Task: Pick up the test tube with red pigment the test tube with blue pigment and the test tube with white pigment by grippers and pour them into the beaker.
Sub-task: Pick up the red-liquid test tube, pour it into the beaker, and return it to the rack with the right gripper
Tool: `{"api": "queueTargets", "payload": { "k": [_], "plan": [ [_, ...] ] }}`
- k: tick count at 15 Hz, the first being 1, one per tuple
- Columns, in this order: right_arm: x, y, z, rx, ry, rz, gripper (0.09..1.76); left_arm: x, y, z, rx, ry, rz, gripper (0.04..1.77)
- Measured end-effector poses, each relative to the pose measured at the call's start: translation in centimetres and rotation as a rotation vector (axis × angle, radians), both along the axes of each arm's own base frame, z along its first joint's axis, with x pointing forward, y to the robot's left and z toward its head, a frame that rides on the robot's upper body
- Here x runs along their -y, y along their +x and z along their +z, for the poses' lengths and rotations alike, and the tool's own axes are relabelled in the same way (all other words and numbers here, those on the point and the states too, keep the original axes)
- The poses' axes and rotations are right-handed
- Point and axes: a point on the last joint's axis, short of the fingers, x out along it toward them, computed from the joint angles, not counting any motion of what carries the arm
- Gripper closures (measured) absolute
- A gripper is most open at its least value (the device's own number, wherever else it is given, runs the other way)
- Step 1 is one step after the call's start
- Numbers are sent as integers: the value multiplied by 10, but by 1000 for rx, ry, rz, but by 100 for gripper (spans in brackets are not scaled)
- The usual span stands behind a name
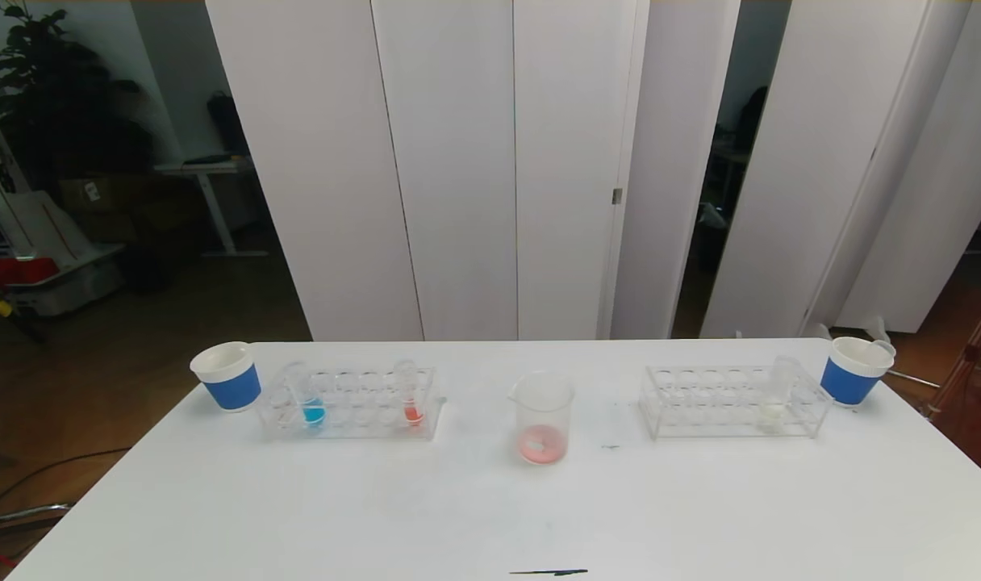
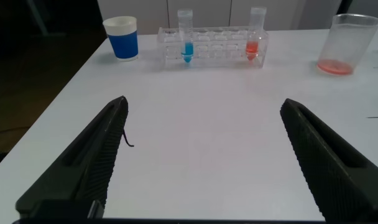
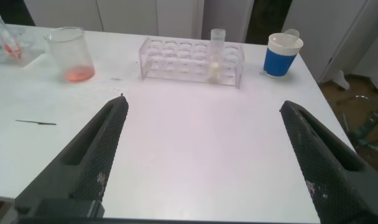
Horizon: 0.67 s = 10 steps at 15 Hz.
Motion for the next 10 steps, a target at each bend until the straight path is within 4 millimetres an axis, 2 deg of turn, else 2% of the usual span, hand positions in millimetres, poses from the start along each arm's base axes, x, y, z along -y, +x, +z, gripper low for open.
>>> {"api": "queueTargets", "payload": {
  "k": [2,5,7,10],
  "plan": [
    [0,-5,-27,-9,-1,6,10,0,0,0,0,0,0,6],
    [1,-13,-53,-17,1,-1,10,0,0,0,0,0,0,6],
    [3,-15,-58,0,1,-104,10,0,0,0,0,0,0,6],
    [3,-15,-62,13,3,-108,10,0,0,0,0,0,0,6]
  ]
}}
